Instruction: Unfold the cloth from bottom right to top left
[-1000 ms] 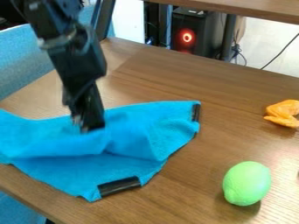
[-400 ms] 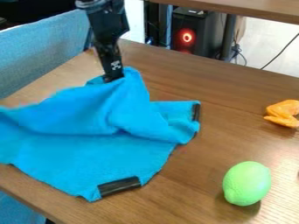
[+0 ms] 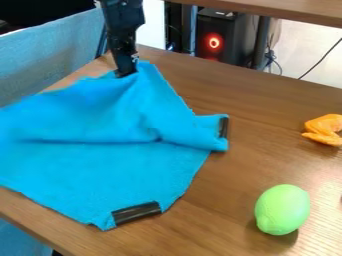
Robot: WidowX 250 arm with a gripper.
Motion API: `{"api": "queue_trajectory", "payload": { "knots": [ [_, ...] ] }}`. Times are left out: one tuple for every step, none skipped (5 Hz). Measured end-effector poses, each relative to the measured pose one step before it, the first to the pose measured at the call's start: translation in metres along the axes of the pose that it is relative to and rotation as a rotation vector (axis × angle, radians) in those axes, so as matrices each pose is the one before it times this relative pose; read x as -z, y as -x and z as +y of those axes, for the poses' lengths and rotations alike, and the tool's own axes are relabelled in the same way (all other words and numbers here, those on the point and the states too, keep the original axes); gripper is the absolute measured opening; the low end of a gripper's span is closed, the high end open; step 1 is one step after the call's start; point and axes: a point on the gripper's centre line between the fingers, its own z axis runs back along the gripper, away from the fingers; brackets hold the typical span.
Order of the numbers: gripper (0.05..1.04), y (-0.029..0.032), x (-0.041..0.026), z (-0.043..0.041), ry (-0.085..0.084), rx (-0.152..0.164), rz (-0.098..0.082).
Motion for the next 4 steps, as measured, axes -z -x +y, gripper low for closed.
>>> {"api": "queue_trajectory", "payload": {
  "knots": [
    [0.05, 0.00673, 0.00286, 0.00831, -0.0129, -0.0807, 0.0256],
    [0.05, 0.00593, -0.00187, 0.01683, 0.0204, -0.1315, -0.0075],
    [0.05, 0.00033, -0.00141, 0.01534, 0.0294, -0.1417, -0.0142],
    [0.05, -0.00416, 0.0036, 0.00862, -0.0021, -0.0505, -0.0002]
  ]
}}
